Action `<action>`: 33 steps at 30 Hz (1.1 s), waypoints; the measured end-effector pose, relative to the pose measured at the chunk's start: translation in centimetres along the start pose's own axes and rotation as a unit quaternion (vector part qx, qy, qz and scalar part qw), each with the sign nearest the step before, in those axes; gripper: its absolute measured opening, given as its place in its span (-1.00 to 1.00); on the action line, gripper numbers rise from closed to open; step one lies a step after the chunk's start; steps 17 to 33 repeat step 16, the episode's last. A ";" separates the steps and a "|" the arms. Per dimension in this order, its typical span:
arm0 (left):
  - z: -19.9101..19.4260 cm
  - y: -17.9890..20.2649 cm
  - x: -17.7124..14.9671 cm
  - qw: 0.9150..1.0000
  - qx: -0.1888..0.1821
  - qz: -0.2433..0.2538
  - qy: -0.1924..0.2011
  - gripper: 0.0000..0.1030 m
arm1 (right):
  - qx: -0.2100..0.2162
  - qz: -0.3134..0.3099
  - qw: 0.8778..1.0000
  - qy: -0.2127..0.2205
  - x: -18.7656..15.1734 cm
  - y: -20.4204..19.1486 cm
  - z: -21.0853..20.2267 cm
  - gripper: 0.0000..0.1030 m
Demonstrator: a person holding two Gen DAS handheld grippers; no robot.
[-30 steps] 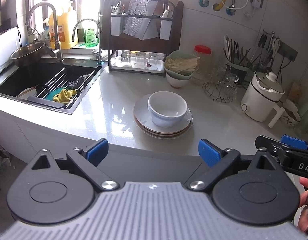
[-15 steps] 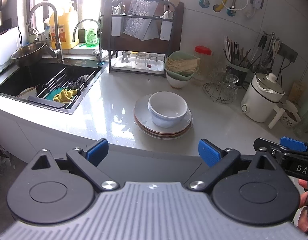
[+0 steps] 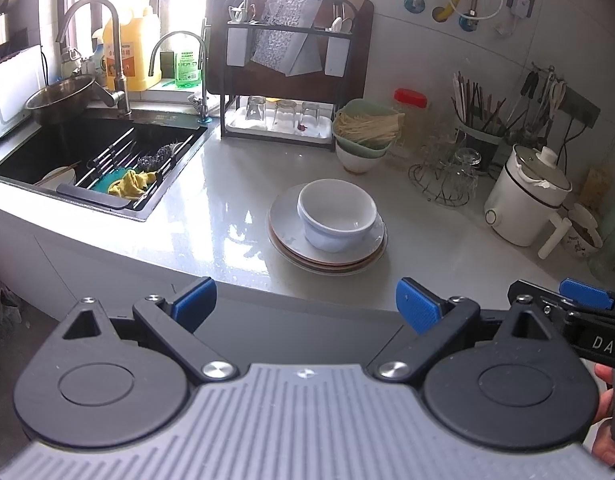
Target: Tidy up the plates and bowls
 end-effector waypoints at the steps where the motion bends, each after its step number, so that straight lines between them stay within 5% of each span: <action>1: 0.0 0.0 0.0 1.000 -0.001 0.000 0.000 0.91 | -0.001 0.000 1.000 0.001 0.0 0.0 0.0 0.80; 33: 0.4 0.1 0.4 1.000 -0.009 0.003 -0.004 0.91 | -0.006 0.001 1.000 0.006 -0.1 0.0 -0.3 0.80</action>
Point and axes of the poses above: each gripper's, at about its wrist camera, not at the fingertips, and z roughly the way its jaws point, y to its right, x to its top, the point moved 1 cm from there along z, roughly the way its jaws point, and after that the axes turned 1 degree about -y, right-handed, at the moved point
